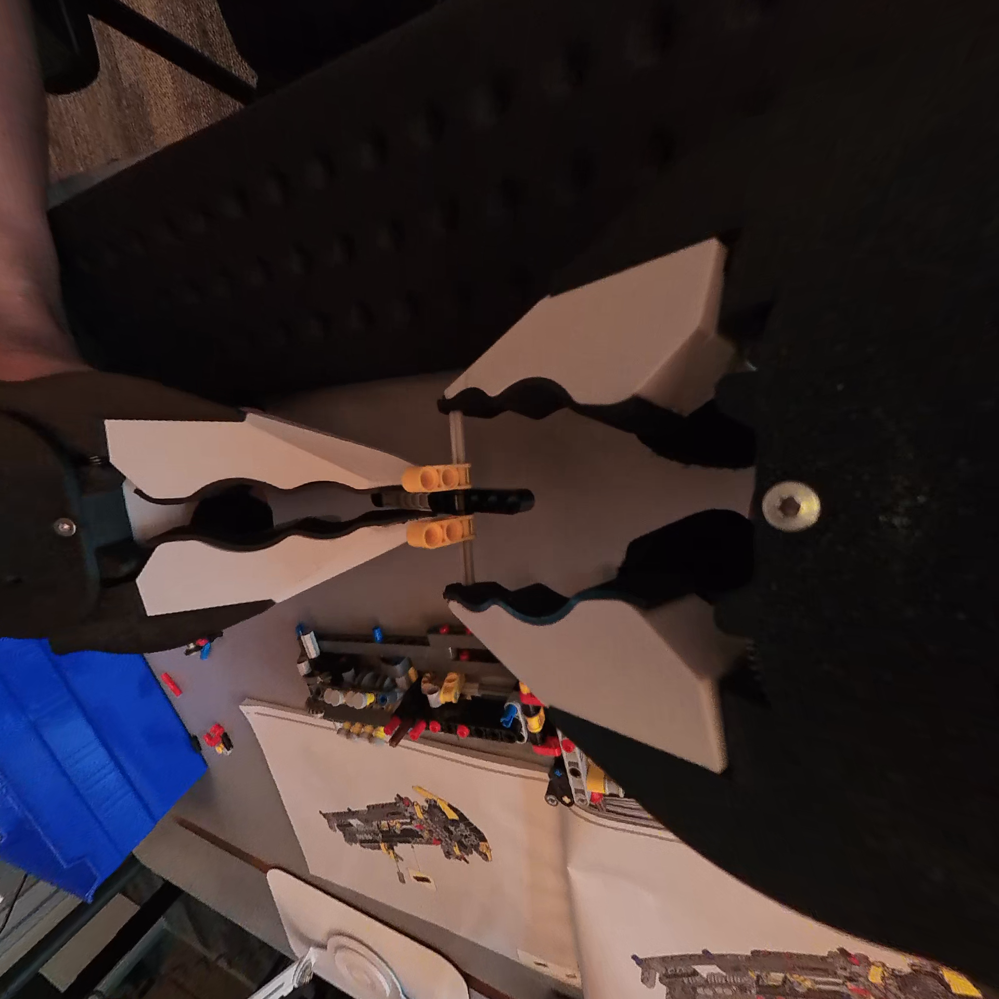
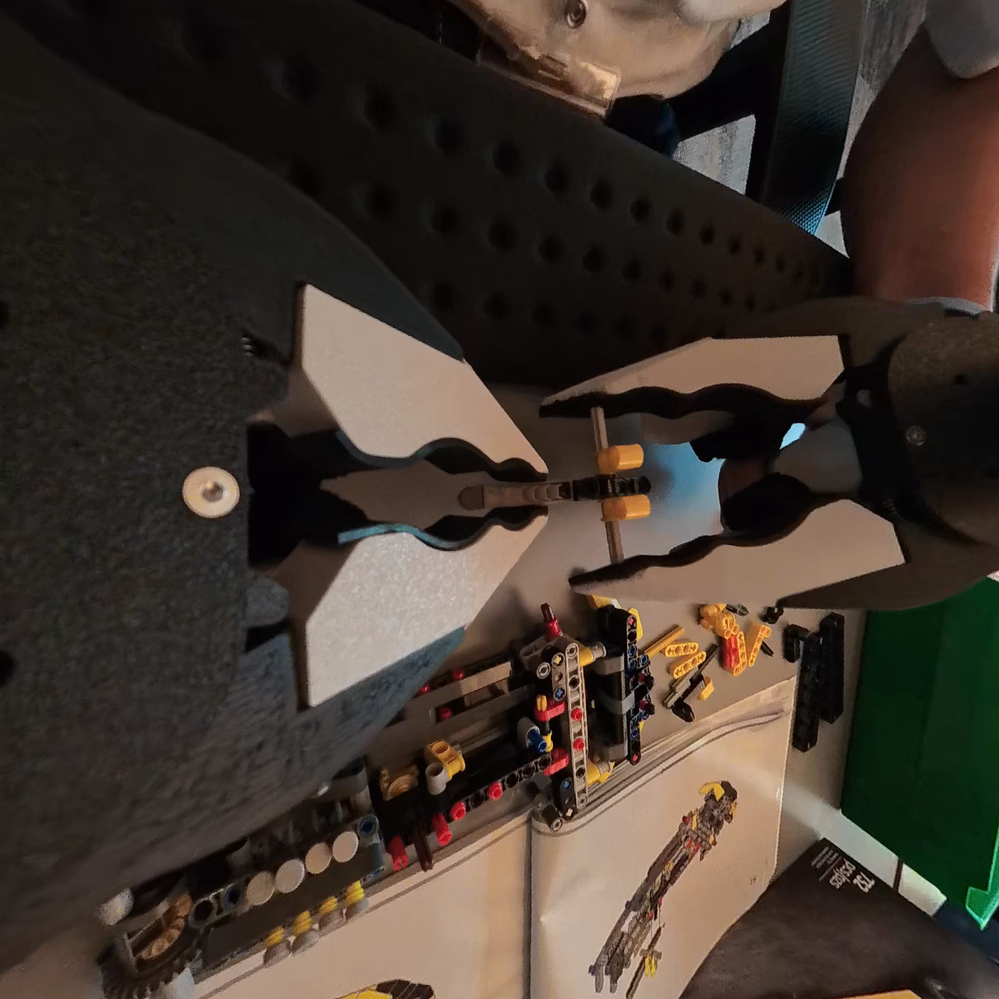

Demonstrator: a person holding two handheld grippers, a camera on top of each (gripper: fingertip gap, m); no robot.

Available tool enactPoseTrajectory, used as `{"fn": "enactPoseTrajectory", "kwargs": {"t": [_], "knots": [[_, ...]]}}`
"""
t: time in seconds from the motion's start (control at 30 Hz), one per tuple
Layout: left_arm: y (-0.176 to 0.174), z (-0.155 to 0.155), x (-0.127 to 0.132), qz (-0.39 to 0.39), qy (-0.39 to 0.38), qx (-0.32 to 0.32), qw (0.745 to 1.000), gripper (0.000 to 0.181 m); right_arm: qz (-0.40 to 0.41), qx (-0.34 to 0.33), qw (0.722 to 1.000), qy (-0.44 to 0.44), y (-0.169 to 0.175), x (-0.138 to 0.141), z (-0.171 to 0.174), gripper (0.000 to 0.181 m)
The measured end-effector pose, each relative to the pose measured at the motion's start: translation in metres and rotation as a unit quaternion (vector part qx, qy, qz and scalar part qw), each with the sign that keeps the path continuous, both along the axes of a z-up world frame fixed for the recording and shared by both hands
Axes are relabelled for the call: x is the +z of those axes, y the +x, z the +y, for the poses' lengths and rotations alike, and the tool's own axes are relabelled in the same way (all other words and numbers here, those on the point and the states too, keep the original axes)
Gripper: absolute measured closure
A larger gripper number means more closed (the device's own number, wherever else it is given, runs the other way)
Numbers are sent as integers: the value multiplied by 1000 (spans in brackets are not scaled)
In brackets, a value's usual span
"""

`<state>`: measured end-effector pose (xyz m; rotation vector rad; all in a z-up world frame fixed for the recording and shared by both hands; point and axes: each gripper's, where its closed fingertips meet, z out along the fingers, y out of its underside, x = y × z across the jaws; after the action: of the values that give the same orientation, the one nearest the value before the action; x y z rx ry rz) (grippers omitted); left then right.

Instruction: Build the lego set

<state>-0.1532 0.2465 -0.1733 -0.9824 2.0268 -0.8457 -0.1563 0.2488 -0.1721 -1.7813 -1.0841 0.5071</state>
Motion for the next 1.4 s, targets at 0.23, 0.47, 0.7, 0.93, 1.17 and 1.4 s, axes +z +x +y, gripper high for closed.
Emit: {"fn": "enactPoseTrajectory", "kwargs": {"t": [0.23, 0.47, 0.7, 0.93, 1.17, 1.4], "knots": [[0, 13, -1, -8, -9, 25, 1000, 121, 24, -27, 999, 25, 3, 10, 7, 161], [5, 32, 23, -57, -61, 76, 994, 121, 108, -78, 989, 68, 7, 52, 24, 155], [12, 47, 21, -72, -14, 119, 990, 121, 205, -183, 961, 19, 29, 71, 45, 155], [11, 60, 28, -84, -27, 144, 986, 122, 184, -194, 964, 0, 31, 58, 47, 152], [6, 62, 30, -82, -47, 144, 985, 122, 135, -196, 971, 3, 32, 43, 47, 155], [4, 65, 30, -77, -69, 146, 984, 121, 109, -146, 983, -18, 13, 32, 36, 164]]}}
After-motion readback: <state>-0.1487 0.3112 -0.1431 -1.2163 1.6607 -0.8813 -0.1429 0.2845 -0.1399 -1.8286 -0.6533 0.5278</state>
